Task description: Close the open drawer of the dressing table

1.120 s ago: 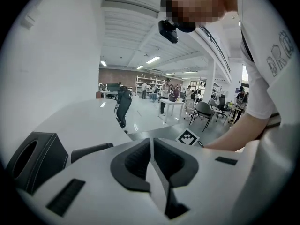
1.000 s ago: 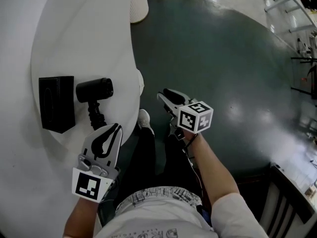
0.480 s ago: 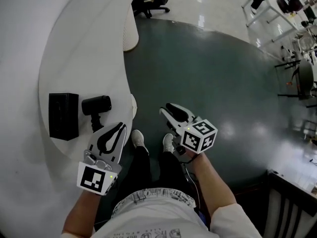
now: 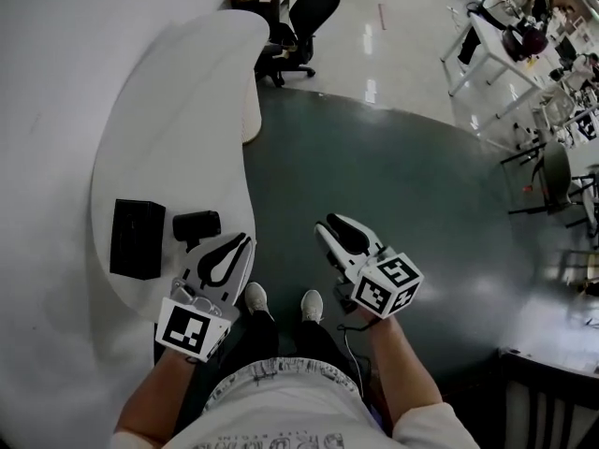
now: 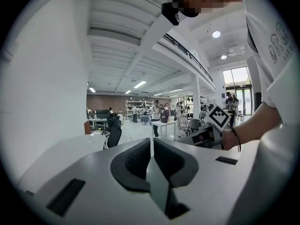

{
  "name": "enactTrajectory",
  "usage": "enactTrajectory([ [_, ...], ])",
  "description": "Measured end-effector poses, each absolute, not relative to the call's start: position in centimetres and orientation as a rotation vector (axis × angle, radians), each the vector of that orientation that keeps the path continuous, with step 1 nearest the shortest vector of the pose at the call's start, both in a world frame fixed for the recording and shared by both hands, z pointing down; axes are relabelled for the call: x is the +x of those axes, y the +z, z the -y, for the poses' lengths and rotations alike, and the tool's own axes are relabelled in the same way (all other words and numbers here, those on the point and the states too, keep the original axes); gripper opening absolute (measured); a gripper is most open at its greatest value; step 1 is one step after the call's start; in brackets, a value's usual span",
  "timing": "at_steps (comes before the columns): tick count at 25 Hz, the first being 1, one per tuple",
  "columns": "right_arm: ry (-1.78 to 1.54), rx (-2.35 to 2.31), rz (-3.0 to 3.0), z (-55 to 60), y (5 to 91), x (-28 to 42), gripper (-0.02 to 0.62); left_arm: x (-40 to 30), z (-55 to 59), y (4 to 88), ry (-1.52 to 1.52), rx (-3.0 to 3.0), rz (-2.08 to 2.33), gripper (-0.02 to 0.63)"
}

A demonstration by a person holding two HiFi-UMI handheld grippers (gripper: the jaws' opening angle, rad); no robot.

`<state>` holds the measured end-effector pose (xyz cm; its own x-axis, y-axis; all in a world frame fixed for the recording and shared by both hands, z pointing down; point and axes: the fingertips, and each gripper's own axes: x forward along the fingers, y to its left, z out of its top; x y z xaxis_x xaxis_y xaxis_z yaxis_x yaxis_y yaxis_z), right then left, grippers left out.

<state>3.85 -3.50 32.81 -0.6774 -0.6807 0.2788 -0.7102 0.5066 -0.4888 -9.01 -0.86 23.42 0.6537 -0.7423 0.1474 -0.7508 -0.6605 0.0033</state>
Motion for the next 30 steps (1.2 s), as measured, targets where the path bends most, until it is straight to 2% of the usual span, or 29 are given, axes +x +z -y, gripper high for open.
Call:
enactTrajectory([
  [13, 0.608, 1.317, 2.838, 2.8, 21.5, 3.6, 0.13, -10.2, 1.7, 17.5, 0.032, 2.867, 1.311, 0.04],
  [23, 0.498, 1.33, 2.891, 1.8, 17.6, 2.5, 0.115, -11.4, 1.8, 14.3, -0.039, 2.922, 1.353, 0.04],
  [30, 0.426, 1.316, 2.922, 1.0, 15.9, 1.3, 0.078, -11.8, 1.6, 13.1, -0.076, 2.931, 1.372, 0.04],
])
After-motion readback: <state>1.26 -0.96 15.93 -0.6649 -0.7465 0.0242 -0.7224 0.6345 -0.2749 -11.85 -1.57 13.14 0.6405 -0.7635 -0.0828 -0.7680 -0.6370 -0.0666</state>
